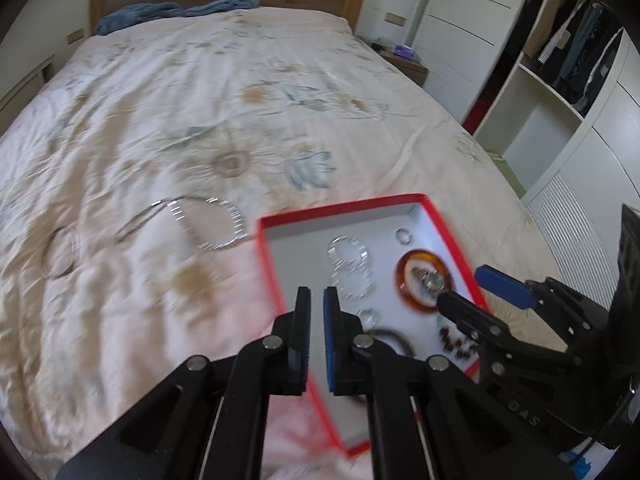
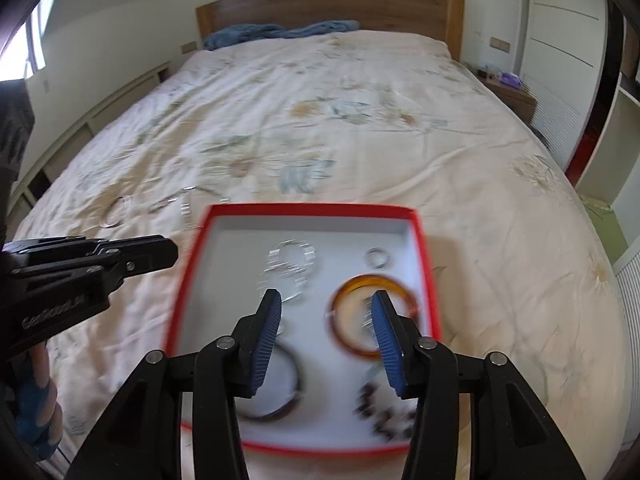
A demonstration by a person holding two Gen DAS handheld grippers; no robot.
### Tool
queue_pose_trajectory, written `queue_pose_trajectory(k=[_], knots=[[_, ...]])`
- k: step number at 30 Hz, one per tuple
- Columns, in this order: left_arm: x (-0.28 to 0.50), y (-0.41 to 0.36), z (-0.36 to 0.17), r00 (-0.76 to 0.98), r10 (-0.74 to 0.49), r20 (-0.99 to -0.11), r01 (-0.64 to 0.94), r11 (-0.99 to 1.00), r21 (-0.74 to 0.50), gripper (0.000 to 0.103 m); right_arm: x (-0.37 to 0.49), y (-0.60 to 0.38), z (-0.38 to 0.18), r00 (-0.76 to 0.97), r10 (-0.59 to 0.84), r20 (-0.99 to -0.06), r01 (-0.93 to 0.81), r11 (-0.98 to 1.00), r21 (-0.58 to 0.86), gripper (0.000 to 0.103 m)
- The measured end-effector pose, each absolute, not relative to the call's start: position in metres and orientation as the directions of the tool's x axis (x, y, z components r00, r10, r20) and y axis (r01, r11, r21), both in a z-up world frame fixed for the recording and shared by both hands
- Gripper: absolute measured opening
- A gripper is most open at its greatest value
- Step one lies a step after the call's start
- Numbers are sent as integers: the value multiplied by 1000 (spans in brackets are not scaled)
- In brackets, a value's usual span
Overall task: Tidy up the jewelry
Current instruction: 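Withdraw both tools from the box toward the bangle and necklace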
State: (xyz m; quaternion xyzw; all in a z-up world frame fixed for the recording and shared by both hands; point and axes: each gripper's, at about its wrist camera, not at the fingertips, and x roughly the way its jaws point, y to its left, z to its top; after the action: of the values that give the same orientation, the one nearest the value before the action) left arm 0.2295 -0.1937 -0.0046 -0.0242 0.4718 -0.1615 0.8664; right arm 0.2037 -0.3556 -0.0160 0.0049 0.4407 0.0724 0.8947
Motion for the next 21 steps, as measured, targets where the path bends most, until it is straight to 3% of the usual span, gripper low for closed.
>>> queue_pose_trajectory(k=[11, 15, 21], knots=[[166, -117, 15, 560, -239, -793, 163, 971, -177, 7, 144, -297, 8, 609, 197, -768, -183, 977, 106, 50], [150, -90, 10, 559, -224, -798, 119, 975, -190, 19, 131, -279, 13, 604, 213, -768, -206, 973, 108, 51], [141, -47, 2, 563, -189, -805, 52, 980, -193, 19, 129, -254, 16, 594, 238, -768, -240, 964, 113, 51]])
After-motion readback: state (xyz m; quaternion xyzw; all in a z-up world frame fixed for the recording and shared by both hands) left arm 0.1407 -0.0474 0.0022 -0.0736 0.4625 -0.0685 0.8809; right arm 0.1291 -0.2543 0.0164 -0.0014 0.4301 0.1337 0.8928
